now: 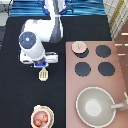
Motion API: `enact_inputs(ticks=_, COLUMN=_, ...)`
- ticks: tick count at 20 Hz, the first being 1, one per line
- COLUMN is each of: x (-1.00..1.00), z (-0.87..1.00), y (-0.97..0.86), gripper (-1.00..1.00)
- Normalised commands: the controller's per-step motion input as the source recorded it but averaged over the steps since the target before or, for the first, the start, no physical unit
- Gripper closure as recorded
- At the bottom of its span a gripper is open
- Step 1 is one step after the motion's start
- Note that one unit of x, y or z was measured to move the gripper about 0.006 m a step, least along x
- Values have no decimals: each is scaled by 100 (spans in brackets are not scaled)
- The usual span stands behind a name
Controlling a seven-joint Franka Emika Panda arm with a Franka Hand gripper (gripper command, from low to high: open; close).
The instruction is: Take the lid off the pot, put the pot on the plate, and use the tool to push the pot to the front of the table.
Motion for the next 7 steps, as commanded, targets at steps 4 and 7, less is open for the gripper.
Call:
enact_inputs(ticks=4, x=-58, z=99, y=5, gripper=-100)
enact_inputs(ticks=7, x=-33, z=93, y=-16, gripper=-100)
